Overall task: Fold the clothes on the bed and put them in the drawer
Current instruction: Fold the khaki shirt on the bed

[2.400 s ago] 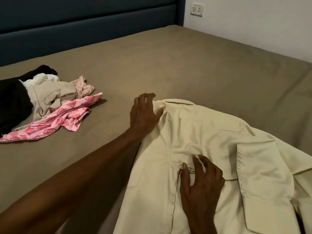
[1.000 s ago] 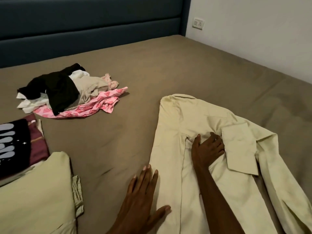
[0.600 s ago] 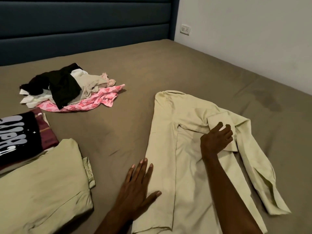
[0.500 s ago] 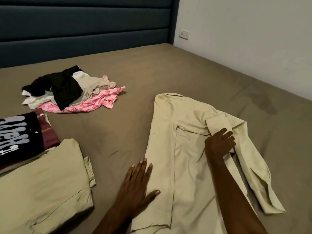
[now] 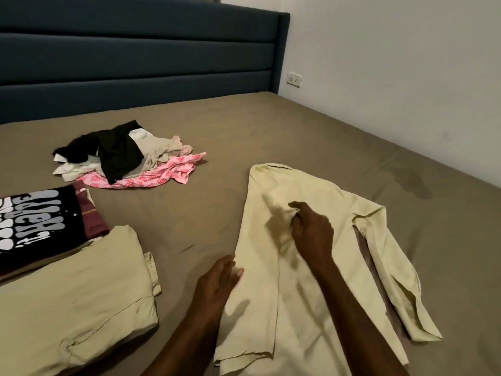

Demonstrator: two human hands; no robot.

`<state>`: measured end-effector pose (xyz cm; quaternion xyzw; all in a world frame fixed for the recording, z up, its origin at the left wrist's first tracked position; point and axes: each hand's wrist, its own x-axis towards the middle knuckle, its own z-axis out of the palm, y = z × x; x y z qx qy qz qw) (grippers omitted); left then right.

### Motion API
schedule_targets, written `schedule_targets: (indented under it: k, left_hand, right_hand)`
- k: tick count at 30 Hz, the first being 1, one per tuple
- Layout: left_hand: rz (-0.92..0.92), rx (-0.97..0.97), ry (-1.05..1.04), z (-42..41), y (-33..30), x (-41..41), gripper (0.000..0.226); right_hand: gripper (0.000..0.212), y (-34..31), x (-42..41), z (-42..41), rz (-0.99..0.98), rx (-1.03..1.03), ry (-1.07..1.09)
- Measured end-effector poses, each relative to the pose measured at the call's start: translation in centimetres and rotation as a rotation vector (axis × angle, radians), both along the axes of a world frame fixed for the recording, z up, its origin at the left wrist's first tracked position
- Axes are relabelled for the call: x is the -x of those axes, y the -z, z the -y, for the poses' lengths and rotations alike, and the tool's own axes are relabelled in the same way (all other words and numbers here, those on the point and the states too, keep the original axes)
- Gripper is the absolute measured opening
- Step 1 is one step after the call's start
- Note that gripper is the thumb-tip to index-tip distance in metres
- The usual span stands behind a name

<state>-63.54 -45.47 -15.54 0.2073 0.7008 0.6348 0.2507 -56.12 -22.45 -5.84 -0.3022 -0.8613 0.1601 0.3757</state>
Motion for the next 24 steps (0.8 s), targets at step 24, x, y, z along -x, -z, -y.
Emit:
schedule_targets:
  k: [24]
  left_hand:
    - [0.761,-0.024,-0.038,-2.2,-1.9,-0.3,0.033]
  right_hand:
    - [0.102,7.8,-5.8,10.3,-0.044,0.969,0.111]
